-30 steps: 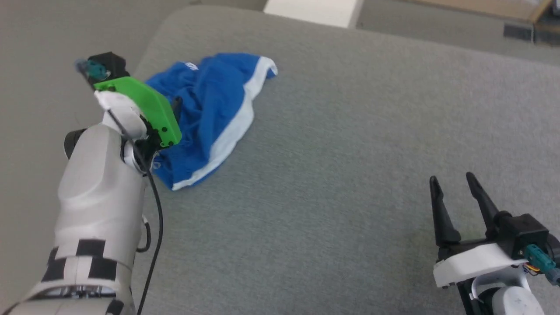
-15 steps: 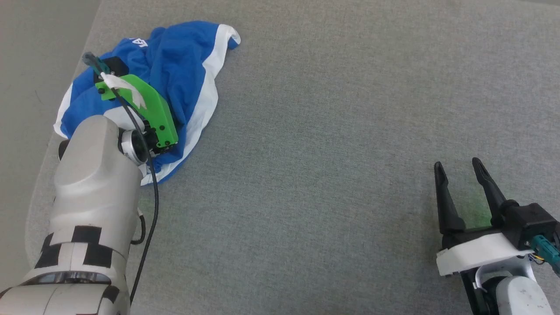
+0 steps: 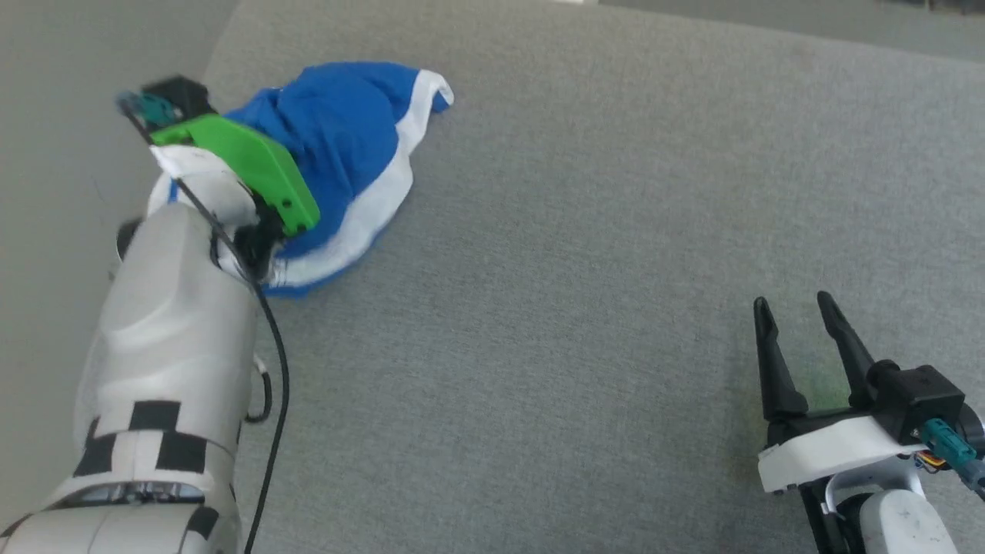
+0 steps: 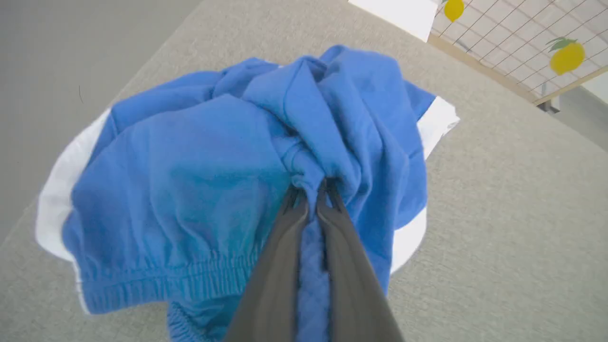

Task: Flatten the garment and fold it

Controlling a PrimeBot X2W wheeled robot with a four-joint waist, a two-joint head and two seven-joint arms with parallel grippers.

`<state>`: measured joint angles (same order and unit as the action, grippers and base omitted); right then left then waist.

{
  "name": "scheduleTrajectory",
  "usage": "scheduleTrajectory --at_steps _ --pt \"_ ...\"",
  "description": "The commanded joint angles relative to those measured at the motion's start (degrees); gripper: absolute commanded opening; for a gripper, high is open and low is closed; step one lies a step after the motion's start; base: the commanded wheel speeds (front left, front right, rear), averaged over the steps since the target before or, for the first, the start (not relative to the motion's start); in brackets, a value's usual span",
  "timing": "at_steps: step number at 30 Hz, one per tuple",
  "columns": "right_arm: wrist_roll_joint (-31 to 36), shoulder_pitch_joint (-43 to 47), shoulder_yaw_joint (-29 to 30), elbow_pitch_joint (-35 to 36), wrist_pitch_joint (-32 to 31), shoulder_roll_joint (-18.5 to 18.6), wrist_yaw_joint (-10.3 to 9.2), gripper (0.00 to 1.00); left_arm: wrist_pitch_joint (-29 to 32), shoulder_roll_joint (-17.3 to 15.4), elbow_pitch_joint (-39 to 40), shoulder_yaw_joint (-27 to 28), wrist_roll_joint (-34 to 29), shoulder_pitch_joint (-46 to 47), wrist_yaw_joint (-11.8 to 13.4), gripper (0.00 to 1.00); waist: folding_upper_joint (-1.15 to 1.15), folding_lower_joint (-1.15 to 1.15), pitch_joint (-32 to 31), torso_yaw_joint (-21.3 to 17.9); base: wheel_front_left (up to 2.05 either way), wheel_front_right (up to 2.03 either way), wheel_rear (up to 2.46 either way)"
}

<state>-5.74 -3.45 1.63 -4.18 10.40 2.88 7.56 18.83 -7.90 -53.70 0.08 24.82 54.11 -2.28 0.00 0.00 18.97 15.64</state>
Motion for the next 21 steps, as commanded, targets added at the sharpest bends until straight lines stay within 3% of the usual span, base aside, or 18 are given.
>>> scheduleTrajectory --at_steps 1,8,12,21 --pt "-0.7 0.0 -0.3 -0.6 0.7 0.0 -0.08 1.00 -1.4 -0.4 1.4 0.2 0.8 1.6 -1.0 0.00 0.00 0.00 -3.3 1.0 0.00 0.00 0.00" --pt "-3.2 0.7 -1.6 -3.7 2.4 0.0 -0.08 1.00 -3.7 -1.9 8.0 -1.4 1.2 6.8 -3.8 0.00 0.00 0.00 -8.0 0.4 0.00 0.00 0.00" --pt "-4.4 0.9 -2.0 -5.4 3.3 0.0 -0.08 1.00 -2.8 -1.1 11.5 -2.7 2.5 8.0 -4.5 0.00 0.00 0.00 -10.1 -1.0 0.00 0.00 0.00" --pt "-5.7 1.6 -0.6 -7.9 4.3 0.0 -0.08 1.00 0.0 2.3 19.5 -8.1 6.3 6.1 -5.1 0.00 0.00 0.00 -14.6 -9.1 0.00 0.00 0.00"
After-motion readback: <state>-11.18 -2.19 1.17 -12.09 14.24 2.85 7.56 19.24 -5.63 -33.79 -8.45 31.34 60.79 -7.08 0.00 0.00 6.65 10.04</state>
